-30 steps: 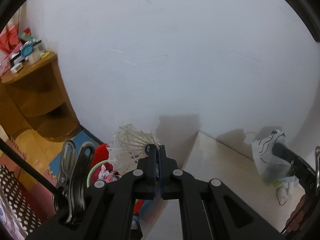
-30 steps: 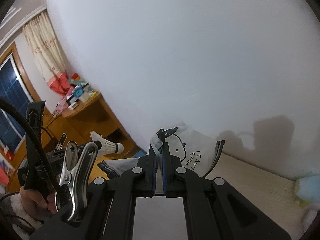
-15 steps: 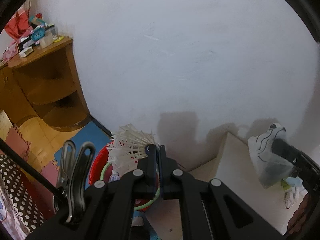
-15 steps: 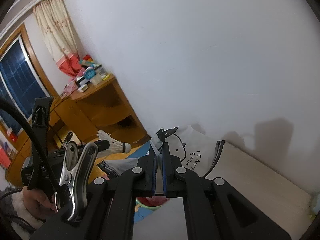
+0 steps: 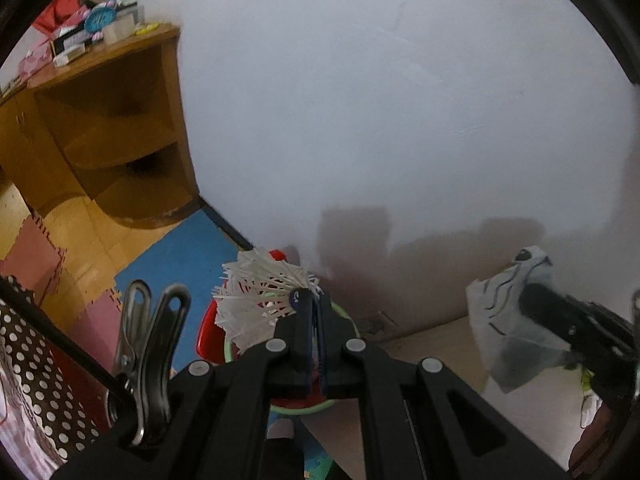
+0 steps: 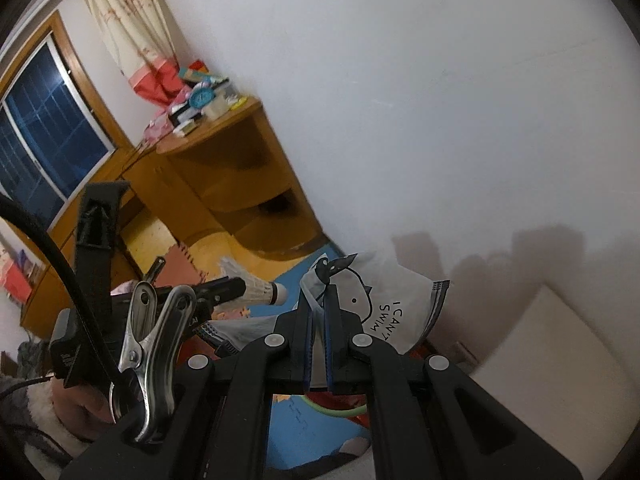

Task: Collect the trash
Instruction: 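Carry the shuttlecock and printed bag in both grippers over the red bucket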

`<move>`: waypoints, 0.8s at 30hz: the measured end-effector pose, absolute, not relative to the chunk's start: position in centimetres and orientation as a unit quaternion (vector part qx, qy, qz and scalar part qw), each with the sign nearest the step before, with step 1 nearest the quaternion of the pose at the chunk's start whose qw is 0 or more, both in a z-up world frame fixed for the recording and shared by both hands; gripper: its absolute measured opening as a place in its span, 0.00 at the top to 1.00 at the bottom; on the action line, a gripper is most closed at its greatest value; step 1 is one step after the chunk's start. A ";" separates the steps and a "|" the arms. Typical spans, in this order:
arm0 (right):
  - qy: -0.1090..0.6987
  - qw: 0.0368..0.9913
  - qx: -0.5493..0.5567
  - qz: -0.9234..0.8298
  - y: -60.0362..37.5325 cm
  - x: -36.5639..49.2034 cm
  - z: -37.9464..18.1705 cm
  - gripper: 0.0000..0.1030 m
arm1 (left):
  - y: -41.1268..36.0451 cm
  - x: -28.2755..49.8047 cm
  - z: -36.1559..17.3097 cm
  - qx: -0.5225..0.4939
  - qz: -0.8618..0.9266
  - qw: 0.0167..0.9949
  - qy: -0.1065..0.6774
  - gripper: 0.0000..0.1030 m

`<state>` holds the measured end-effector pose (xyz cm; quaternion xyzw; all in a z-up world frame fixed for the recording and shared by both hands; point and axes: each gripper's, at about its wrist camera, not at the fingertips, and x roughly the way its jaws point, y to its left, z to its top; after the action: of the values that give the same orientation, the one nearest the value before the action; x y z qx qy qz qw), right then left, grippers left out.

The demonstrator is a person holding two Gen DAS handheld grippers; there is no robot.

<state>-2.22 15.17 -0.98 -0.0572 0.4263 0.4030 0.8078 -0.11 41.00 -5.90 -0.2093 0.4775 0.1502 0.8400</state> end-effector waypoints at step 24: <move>0.561 0.739 -0.084 0.364 25.2 3.0 -15.8 0.95 | 47.5 1.6 -20.0 -0.289 0.178 0.770 0.540 0.99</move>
<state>3.00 25.22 -15.84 -0.0836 0.5608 0.3644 0.7387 1.63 47.51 -19.96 -0.2889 0.5405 0.1782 0.7699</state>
